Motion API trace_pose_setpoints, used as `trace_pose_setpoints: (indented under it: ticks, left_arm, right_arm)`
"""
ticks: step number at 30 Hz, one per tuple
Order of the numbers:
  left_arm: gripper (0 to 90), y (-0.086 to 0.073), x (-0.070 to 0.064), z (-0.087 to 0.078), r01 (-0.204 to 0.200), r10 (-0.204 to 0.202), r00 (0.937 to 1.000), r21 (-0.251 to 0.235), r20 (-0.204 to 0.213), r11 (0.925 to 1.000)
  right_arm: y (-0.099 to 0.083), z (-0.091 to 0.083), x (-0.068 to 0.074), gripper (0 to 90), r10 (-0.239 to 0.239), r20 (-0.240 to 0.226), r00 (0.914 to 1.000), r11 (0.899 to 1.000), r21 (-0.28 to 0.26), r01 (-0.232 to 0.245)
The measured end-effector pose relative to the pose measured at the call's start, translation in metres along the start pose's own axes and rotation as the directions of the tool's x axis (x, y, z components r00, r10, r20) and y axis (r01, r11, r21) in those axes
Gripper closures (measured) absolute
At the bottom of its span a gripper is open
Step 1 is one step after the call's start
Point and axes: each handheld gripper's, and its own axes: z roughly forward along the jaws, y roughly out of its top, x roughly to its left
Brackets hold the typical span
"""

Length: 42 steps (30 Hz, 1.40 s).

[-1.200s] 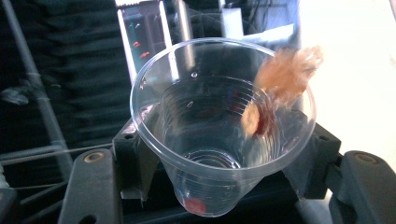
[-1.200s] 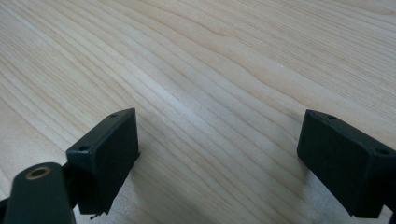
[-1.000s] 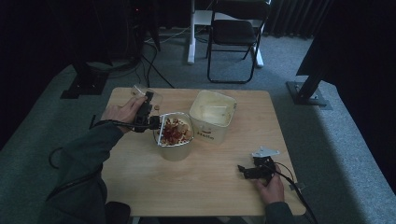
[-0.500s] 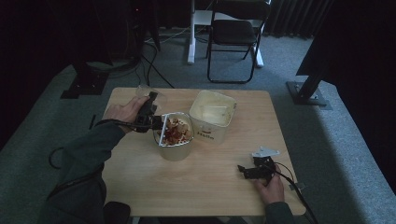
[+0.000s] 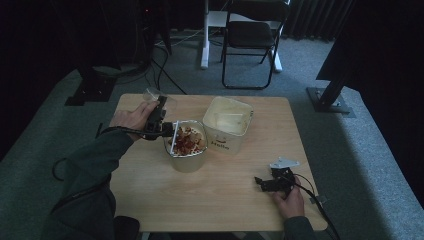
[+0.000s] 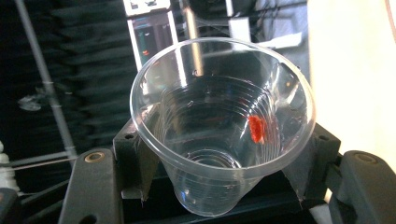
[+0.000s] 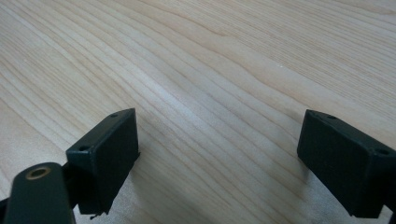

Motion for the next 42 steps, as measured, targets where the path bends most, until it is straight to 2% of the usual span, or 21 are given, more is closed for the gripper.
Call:
trace_pose_setpoints:
  ticks: [1,2,3,4,5,6,7,8,9,10,11,17,29,32,34,37,38,39,41,42]
  left_arm:
    - [36.2,0.0,0.003,-0.003,0.026,-0.026,0.9996,-0.027,0.01,0.9993]
    - [36.3,-0.001,0.002,0.001,0.014,-0.014,0.9999,0.002,0.008,0.9999]
    - [36.0,-0.001,0.001,0.001,-0.015,0.015,0.9999,0.006,-0.004,0.9999]
    - [36.1,0.0,0.003,-0.001,0.025,-0.024,0.9995,-0.03,0.018,0.9992]
    - [36.4,0.0,0.001,0.002,0.003,-0.003,1.0,0.008,0.008,1.0]
    - [36.0,0.0,0.001,0.0,0.0,0.0,1.0,-0.014,-0.002,0.9999]
    - [36.6,0.0,0.004,0.0,0.045,-0.045,0.9987,-0.023,0.024,0.9987]
    - [36.5,0.0,0.0,0.004,0.007,-0.007,1.0,0.009,0.004,0.9999]
    - [36.2,0.001,0.001,0.001,0.026,-0.026,0.9996,-0.02,0.011,0.9995]
    - [36.5,0.002,0.002,0.001,0.035,-0.035,0.9993,-0.015,0.016,0.9993]
    - [36.4,0.002,0.0,0.003,0.013,-0.013,0.9999,-0.001,0.009,0.9999]
    - [36.2,0.005,0.0,0.003,0.031,-0.03,0.9994,-0.011,0.016,0.9995]
    - [35.0,0.008,-0.001,0.002,0.027,-0.027,0.9996,-0.019,0.001,0.9995]
    - [34.9,0.009,0.002,0.001,0.049,-0.049,0.9988,-0.025,0.002,0.9985]
    - [34.8,0.01,0.005,0.0,0.081,-0.081,0.9967,-0.034,0.008,0.9961]
    - [34.6,0.01,0.008,-0.001,0.16,-0.157,0.9866,-0.056,0.044,0.9856]
    - [34.6,0.01,0.01,-0.001,0.195,-0.191,0.9795,-0.062,0.064,0.9789]
    - [34.5,0.01,0.012,-0.001,0.236,-0.23,0.9696,-0.07,0.083,0.9692]
    - [34.5,0.008,0.018,-0.001,0.339,-0.326,0.9351,-0.082,0.139,0.9372]
    - [34.5,0.007,0.021,-0.001,0.389,-0.373,0.9135,-0.083,0.163,0.9174]
  right_arm:
    - [0.0,0.0,0.0,12.3,0.001,-0.001,1.0,1.0,0.0,-0.001]
    - [0.0,0.0,0.0,12.3,0.0,-0.001,1.0,1.0,0.0,0.0]
    - [0.0,0.0,0.0,12.3,0.001,0.0,1.0,1.0,0.0,-0.001]
    - [0.0,0.0,0.0,12.3,0.001,0.0,1.0,1.0,0.0,-0.001]
    - [0.0,0.0,0.0,12.3,0.001,0.0,1.0,1.0,0.0,-0.001]
    - [0.0,0.0,0.0,12.3,0.0,0.0,1.0,1.0,0.0,0.0]
    - [0.0,0.0,0.0,12.3,0.001,0.0,1.0,1.0,0.0,-0.001]
    - [0.0,0.0,0.0,12.3,0.001,-0.001,1.0,1.0,0.0,-0.001]
    - [0.0,0.0,0.0,12.3,0.002,0.0,1.0,1.0,0.0,-0.002]
    - [0.0,0.0,0.0,12.3,0.001,0.0,1.0,1.0,0.0,-0.001]
    - [0.0,0.0,0.0,12.2,0.001,0.0,1.0,1.0,0.0,-0.001]
    - [0.0,0.0,0.0,12.3,0.0,0.0,1.0,1.0,0.0,0.0]
    - [0.0,0.0,0.0,12.3,0.0,0.0,1.0,1.0,0.0,0.0]
    - [0.0,0.0,0.0,12.3,0.001,0.0,1.0,1.0,0.0,-0.001]
    - [0.0,0.0,0.0,12.3,0.001,-0.001,1.0,1.0,0.0,-0.001]
    - [0.0,0.0,0.0,12.3,0.0,-0.001,1.0,1.0,0.001,0.0]
    - [0.0,0.0,0.0,12.3,0.0,-0.001,1.0,1.0,0.001,0.0]
    - [0.0,0.0,0.0,12.3,0.001,-0.001,1.0,1.0,0.0,-0.001]
    - [0.0,0.0,0.0,12.3,0.001,-0.001,1.0,1.0,0.001,-0.001]
    - [0.0,0.0,0.0,12.3,0.001,0.0,1.0,1.0,0.001,-0.001]
